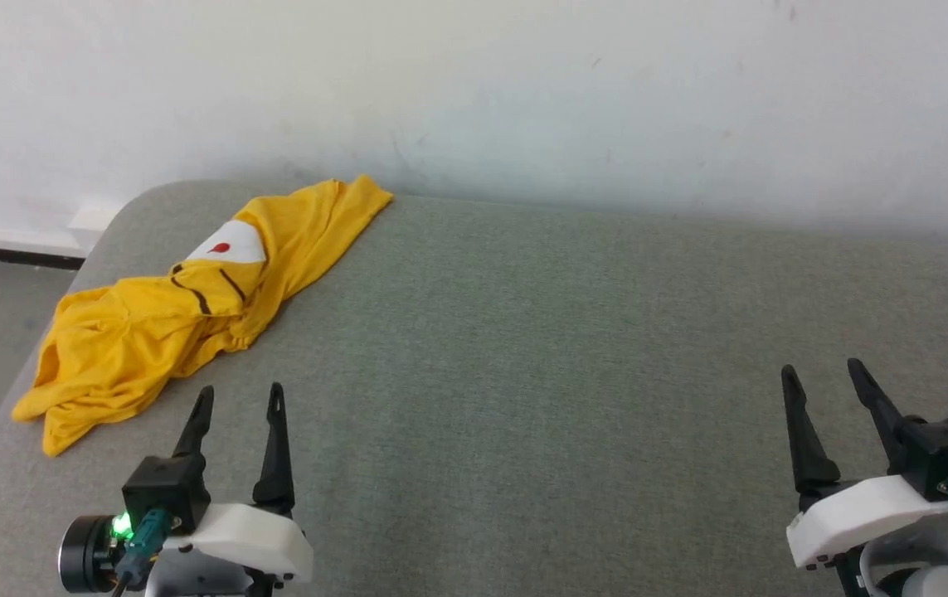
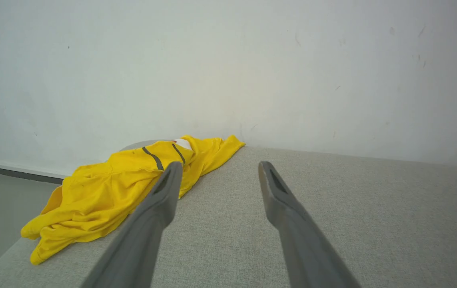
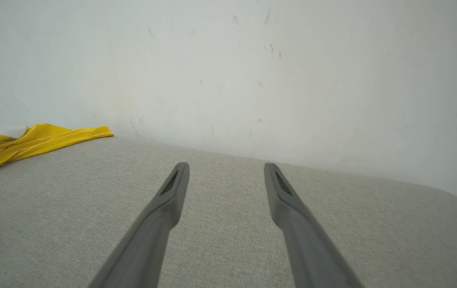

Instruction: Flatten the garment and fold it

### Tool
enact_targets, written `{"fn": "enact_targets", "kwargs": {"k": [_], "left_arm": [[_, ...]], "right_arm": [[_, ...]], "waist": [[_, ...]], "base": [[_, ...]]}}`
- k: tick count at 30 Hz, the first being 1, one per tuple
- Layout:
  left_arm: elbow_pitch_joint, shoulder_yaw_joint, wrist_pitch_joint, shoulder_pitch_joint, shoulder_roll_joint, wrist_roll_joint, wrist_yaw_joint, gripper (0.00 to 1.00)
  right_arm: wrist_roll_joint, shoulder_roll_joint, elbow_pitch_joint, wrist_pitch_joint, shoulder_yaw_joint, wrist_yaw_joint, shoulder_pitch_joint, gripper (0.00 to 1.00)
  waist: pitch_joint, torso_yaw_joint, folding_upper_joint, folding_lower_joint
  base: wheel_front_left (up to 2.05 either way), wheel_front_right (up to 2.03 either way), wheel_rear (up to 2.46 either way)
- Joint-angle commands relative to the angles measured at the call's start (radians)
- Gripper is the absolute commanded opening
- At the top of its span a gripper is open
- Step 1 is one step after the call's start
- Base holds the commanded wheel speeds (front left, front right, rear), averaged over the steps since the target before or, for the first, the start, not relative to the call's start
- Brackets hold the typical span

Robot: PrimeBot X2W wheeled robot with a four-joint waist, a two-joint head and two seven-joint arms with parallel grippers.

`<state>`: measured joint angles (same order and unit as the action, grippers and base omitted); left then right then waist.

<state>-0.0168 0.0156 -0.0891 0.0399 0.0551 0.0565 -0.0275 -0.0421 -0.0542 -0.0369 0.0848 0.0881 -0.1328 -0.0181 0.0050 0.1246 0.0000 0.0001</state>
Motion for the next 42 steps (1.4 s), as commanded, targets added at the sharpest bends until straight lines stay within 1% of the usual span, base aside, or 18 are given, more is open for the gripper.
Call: {"fn": "enact_targets", "kwargs": {"k": [1, 20, 28, 42], "left_arm": [[-0.006, 0.005, -0.010, 0.014, -0.002, 0.008, -0.007, 1.00], [-0.007, 0.015, -0.048, 0.040, -0.003, 0.015, -0.010, 1.00], [-0.003, 0.019, -0.064, 0.053, -0.003, 0.015, -0.007, 1.00], [0.005, 0.034, -0.094, 0.079, -0.003, 0.011, 0.005, 1.00]], "right_arm": [[-0.008, 0.001, -0.005, 0.015, 0.001, 0.001, -0.005, 1.00], [-0.024, 0.002, -0.035, 0.052, -0.023, 0.001, -0.012, 1.00], [-0.038, 0.002, -0.057, 0.069, -0.046, 0.001, -0.021, 1.00], [-0.060, 0.003, -0.086, 0.098, -0.050, 0.001, -0.026, 1.00]], "waist": [[-0.002, 0.024, 0.0000, -0.0001], [-0.013, 0.156, 0.0000, -0.0001], [-0.025, 0.220, 0.0000, -0.0001], [-0.043, 0.322, 0.0000, -0.0001]], "base": [[0.00, 0.00, 0.00], [0.00, 0.00, 0.00], [0.00, 0.00, 0.00], [0.00, 0.00, 0.00]]}}
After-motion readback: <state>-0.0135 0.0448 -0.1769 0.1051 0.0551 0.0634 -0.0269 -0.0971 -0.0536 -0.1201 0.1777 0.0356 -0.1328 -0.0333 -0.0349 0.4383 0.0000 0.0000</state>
